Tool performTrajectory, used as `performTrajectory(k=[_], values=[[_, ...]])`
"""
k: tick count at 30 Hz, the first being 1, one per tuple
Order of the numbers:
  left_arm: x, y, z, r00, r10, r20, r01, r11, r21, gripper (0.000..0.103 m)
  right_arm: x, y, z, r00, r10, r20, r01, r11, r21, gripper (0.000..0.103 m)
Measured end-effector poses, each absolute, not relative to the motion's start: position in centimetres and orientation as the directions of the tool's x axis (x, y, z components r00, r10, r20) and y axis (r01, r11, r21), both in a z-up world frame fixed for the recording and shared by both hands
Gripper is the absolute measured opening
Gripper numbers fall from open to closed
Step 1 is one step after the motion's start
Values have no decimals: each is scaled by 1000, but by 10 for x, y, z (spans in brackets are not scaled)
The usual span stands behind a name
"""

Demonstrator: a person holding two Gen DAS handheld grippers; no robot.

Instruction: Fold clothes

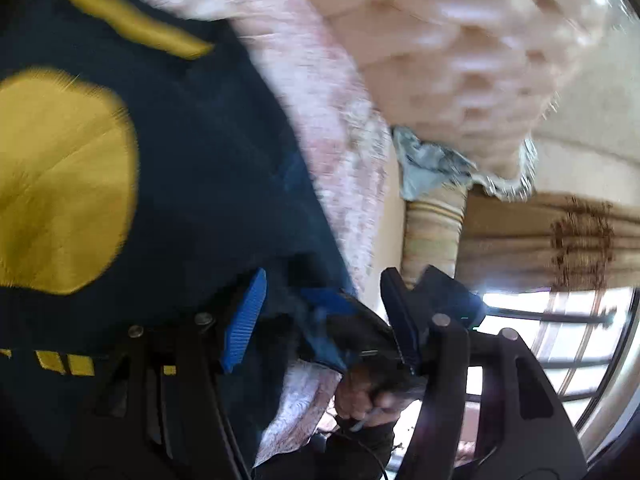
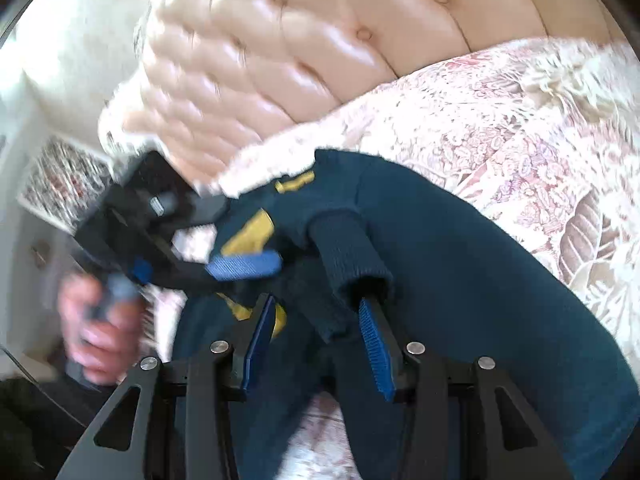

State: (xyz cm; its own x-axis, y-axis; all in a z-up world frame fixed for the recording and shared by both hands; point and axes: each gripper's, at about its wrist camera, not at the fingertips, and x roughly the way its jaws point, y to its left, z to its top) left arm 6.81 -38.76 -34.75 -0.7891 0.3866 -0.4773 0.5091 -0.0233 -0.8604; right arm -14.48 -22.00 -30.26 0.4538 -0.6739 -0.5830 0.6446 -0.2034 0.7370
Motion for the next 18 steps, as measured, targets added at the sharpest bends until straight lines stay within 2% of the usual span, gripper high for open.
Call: performTrajectory(k=[2, 3, 6, 8, 10, 12, 15, 18], values=[[77, -382, -367, -810, 378, -447, 505, 65, -861, 57, -153, -220, -306, 469, -704, -534, 580, -210, 787, 47], [82, -379, -376, -821, 373, -432, 501, 108, -859, 47, -156, -223, -309, 475, -709, -521, 556, -217, 803, 47], [96, -377, -386, -872, 333, -359, 440, 211, -873, 46, -160, -230, -319, 469, -718, -515, 517, -249, 819, 47], [103, -374, -394, -905, 293, -308, 387, 271, -881, 46, -163, -235, -323, 440, -714, -544, 522, -289, 802, 44], [104, -370, -392, -913, 282, -296, 369, 255, -894, 45, -161, -239, -323, 385, -684, -619, 572, -349, 742, 25], [110, -366, -387, -911, 294, -288, 362, 236, -902, 46, -156, -241, -320, 340, -663, -666, 610, -383, 693, 21], [119, -362, -375, -908, 301, -290, 352, 175, -919, 49, -144, -246, -307, 245, -625, -741, 690, -425, 586, 20], [131, -367, -356, -917, 261, -300, 333, 90, -939, 53, -136, -244, -300, 187, -602, -776, 743, -431, 512, 24]])
